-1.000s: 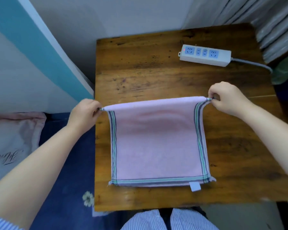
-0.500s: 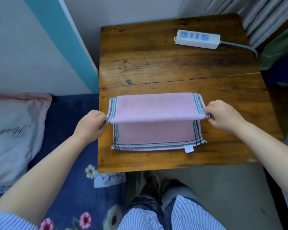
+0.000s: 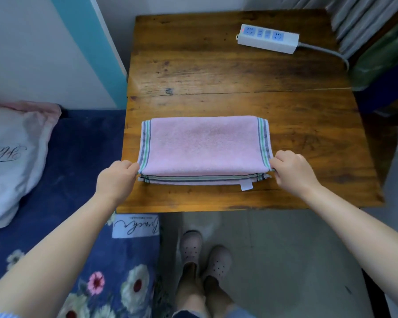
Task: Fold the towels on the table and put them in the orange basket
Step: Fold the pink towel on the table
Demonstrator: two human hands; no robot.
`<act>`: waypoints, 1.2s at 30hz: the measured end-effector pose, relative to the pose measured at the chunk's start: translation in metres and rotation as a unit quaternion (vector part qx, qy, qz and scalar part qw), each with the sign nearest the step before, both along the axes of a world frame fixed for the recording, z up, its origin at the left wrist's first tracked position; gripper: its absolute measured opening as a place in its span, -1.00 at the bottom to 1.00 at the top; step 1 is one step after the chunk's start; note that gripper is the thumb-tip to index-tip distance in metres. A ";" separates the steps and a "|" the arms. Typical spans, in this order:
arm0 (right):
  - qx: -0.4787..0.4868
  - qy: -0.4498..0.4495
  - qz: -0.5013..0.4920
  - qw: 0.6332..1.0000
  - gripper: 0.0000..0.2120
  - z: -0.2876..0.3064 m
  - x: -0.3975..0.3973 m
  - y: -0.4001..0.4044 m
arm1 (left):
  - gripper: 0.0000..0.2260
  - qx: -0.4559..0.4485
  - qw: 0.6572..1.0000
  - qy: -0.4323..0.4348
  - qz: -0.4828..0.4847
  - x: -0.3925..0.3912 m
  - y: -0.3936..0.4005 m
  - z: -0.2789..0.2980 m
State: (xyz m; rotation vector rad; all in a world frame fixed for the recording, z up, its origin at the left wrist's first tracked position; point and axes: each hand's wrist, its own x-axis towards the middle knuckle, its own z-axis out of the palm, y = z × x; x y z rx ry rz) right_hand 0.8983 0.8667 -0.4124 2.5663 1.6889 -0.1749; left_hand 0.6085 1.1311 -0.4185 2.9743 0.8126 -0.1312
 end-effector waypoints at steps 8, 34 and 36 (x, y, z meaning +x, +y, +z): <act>0.046 -0.011 -0.012 0.999 -0.66 -0.023 -0.020 -0.015 | -0.59 0.011 0.999 0.017 -0.042 -0.007 -0.005 -0.013; 0.013 -0.024 -0.017 0.999 -0.51 -0.036 -0.048 0.144 | -0.49 -0.131 0.989 -0.020 0.071 0.127 -0.003 -0.026; -0.012 -0.014 -0.018 1.000 -0.49 -0.047 -0.046 0.153 | -0.30 -0.166 0.980 0.023 0.111 0.127 -0.002 -0.040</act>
